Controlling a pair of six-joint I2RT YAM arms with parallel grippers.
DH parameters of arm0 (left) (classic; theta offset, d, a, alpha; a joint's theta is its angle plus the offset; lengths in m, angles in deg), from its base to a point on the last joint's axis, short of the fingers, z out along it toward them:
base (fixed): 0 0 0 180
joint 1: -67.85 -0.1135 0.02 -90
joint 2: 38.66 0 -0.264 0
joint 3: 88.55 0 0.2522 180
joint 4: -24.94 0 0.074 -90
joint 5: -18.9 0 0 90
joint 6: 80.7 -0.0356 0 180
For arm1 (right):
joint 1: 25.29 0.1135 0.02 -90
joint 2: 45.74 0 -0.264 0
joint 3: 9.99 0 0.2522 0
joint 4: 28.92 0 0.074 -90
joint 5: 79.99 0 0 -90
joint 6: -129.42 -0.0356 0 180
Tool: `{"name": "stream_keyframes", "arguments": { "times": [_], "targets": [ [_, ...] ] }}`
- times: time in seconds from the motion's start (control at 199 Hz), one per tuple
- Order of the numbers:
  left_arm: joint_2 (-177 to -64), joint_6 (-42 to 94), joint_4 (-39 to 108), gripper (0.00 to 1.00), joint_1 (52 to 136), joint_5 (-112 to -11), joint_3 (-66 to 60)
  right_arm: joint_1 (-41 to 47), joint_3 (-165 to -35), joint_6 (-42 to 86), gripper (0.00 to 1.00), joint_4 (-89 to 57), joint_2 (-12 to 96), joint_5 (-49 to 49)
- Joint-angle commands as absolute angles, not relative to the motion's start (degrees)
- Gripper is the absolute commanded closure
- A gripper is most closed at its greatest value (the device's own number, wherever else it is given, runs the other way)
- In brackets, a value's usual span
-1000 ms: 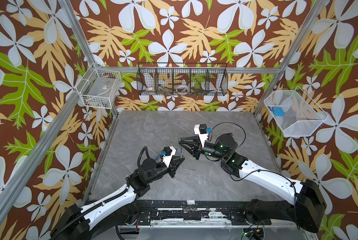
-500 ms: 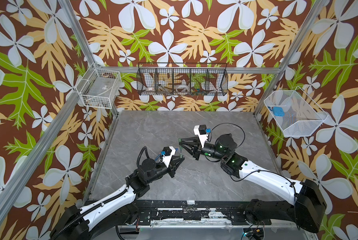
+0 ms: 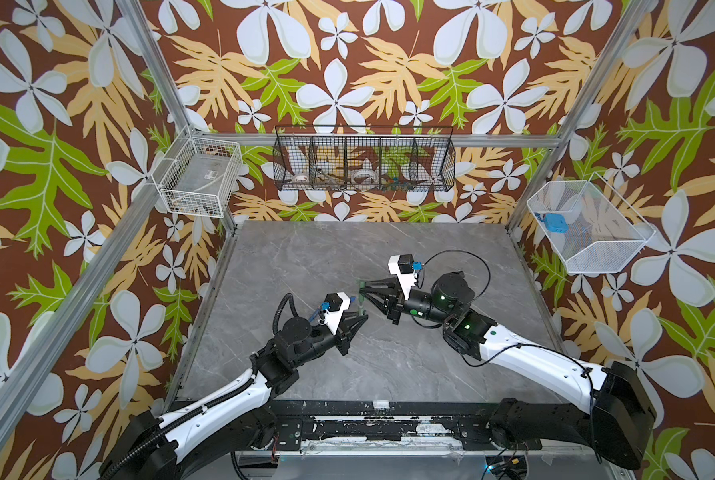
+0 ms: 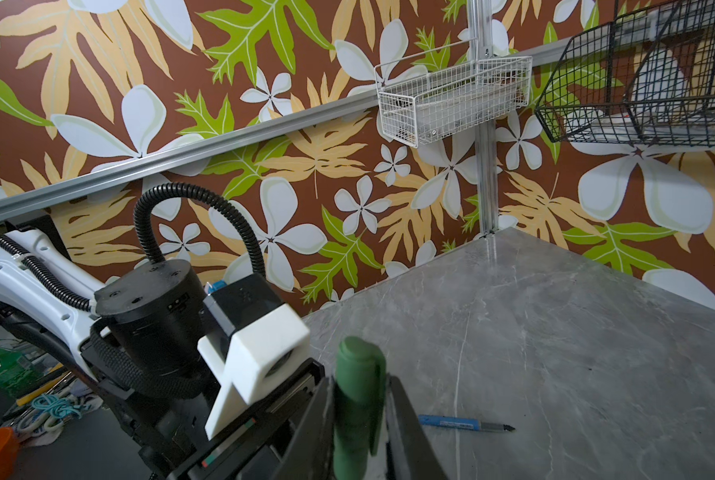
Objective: Insert the pens into the pen caps
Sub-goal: 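Push the green cap down onto the pen with the right gripper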
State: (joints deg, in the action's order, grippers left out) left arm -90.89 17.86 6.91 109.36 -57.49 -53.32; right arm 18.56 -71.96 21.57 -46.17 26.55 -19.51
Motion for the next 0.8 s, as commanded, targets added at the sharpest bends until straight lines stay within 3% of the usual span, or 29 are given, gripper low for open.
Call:
{"name": "stream_keyframes", "arguments": {
  "times": [0.0,0.141,0.437,0.798],
  "targets": [
    [-90.83,17.83,4.97,1.00,109.42,-57.39,-53.17,18.94,-71.83,22.51,0.78,-45.84,26.17,-18.87],
    [-90.96,17.65,4.96,1.00,109.42,-57.63,-53.18,19.40,-72.24,24.13,0.75,-43.96,25.86,-17.34],
    [-91.74,17.65,4.95,1.00,109.42,-57.57,-53.00,20.22,-74.06,27.52,0.51,-37.03,22.89,-15.20],
    [-91.88,17.84,5.18,1.00,109.42,-57.17,-52.81,20.18,-84.18,30.07,0.44,-18.48,24.20,-16.63]
  ]
}}
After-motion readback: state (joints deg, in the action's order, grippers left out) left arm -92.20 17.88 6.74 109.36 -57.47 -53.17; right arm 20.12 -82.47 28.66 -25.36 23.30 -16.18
